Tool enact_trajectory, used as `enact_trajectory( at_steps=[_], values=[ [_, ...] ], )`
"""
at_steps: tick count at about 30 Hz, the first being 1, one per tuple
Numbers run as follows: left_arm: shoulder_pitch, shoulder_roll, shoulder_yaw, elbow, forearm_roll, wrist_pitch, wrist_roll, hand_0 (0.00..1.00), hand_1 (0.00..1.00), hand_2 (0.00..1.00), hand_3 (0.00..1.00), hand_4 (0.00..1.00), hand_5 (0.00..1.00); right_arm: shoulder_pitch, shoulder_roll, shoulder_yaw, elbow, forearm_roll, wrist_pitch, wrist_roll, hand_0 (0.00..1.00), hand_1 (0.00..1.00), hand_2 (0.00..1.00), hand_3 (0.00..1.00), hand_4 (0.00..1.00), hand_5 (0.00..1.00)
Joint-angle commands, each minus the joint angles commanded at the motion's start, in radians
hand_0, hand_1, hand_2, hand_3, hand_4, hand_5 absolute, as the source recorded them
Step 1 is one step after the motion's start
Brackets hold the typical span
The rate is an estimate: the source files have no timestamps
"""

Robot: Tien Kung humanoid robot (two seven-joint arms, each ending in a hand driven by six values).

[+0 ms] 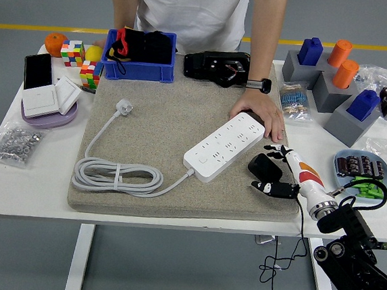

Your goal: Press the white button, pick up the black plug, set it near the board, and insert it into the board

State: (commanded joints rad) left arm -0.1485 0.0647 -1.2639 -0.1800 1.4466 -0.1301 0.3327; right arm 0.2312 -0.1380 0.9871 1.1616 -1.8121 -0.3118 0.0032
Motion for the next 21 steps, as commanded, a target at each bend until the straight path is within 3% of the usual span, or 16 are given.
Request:
enact_trajectory(
  at_steps=[21],
  values=[
    [-0.001,0.000,-0.003,0.000,-0.003,0.001,-0.001,0.687,0.681,0.663,0.692,0.618,0.139,0.019,0.007,-0.014,-0.024,0.026,-0.029,0.027,0.600,0.569,0.537,0.615,0.931,0.094]
  ],
)
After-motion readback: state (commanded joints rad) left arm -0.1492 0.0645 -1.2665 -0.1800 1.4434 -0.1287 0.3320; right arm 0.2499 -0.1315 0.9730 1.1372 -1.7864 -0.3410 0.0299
